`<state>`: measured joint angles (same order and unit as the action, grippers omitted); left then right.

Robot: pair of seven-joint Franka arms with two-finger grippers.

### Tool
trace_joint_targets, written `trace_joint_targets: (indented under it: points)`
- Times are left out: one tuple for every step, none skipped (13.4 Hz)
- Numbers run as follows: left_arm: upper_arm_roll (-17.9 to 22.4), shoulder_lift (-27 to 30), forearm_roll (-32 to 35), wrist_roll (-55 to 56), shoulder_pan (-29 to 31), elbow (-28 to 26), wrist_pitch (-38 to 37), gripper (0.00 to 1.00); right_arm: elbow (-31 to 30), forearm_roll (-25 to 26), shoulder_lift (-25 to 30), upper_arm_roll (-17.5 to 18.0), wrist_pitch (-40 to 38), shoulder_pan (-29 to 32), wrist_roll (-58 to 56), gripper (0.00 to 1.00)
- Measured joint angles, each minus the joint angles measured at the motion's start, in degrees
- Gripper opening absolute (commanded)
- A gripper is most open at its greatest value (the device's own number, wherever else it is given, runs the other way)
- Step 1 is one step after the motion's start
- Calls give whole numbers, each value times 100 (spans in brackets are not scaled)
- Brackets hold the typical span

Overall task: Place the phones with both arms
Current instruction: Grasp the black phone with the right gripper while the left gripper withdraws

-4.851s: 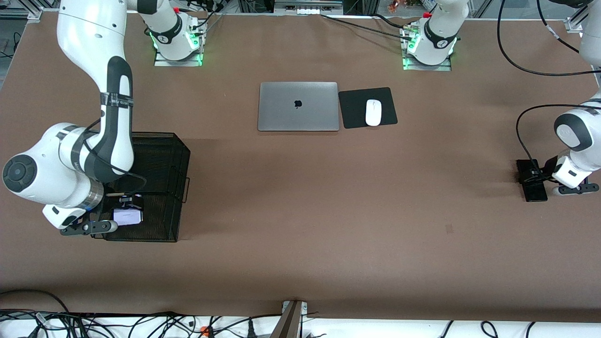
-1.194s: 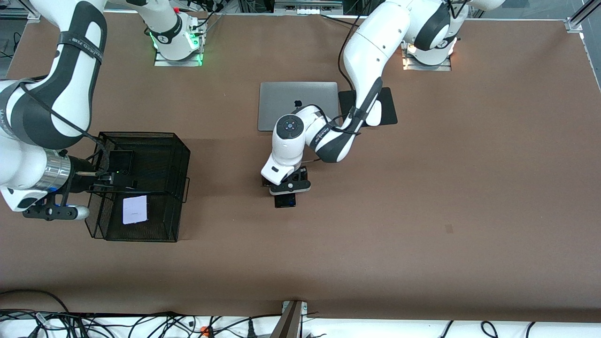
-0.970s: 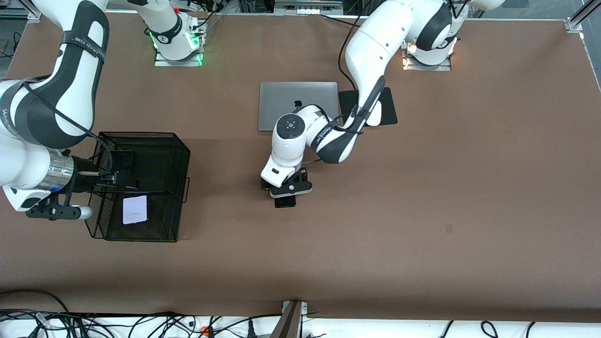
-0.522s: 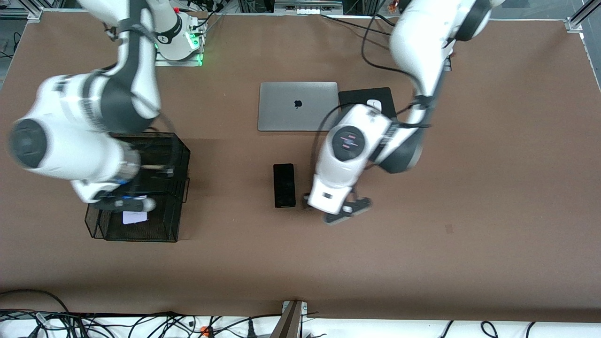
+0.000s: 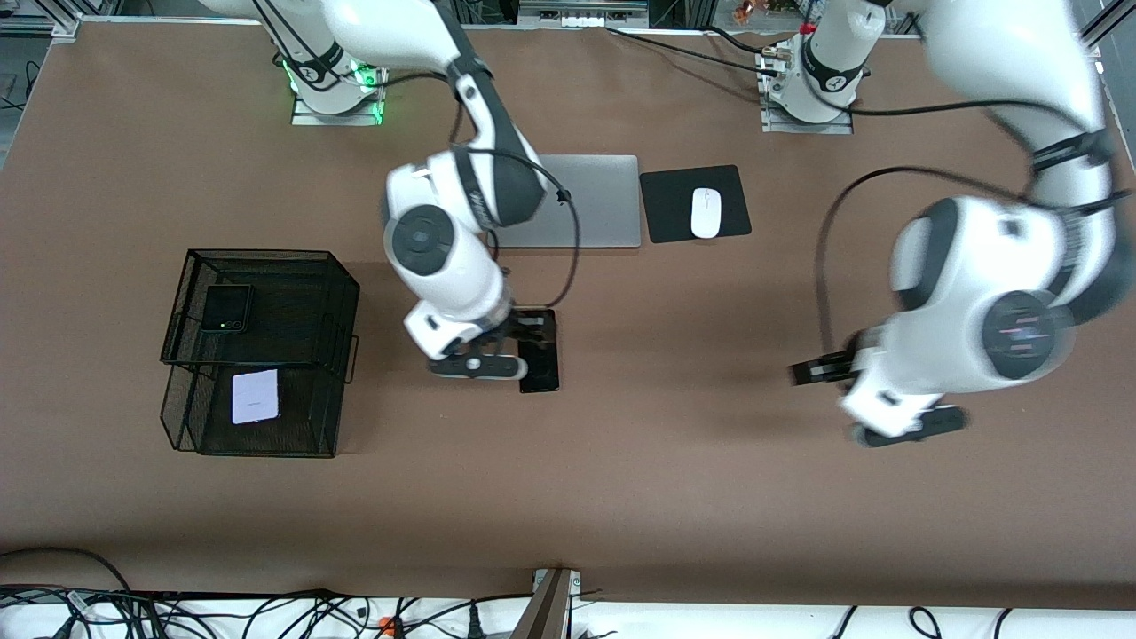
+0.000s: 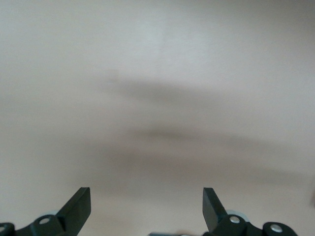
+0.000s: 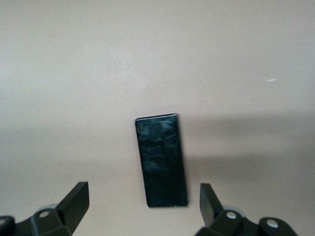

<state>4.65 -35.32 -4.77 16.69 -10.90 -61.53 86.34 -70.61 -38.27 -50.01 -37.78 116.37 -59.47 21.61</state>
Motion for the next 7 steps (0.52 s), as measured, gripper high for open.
trace_joint_targets:
  points:
    - [1, 191, 2, -330, 192, -52, -182, 100, -89, 30, -146, 134, 296, 3, -8, 100]
    - [1, 349, 2, -568, 338, -87, -333, 100, -179, 96, -259, 212, 500, 3, -65, 100]
    - [0, 493, 13, -765, 449, -122, -466, 100, -254, 151, -343, 257, 609, 0, -214, 100]
    - [1, 627, 52, -947, 530, -147, -598, 100, -320, 177, -405, 280, 658, -4, -386, 100]
    - [0, 743, 99, -1089, 567, -168, -726, 100, -362, 180, -445, 292, 674, -14, -515, 100]
    - [-1, 858, 135, -1194, 575, -201, -839, 100, -404, 183, -469, 316, 692, -34, -595, 100]
    - [-20, 990, 154, -1261, 573, -271, -899, 100, -452, 188, -488, 334, 743, -75, -629, 100]
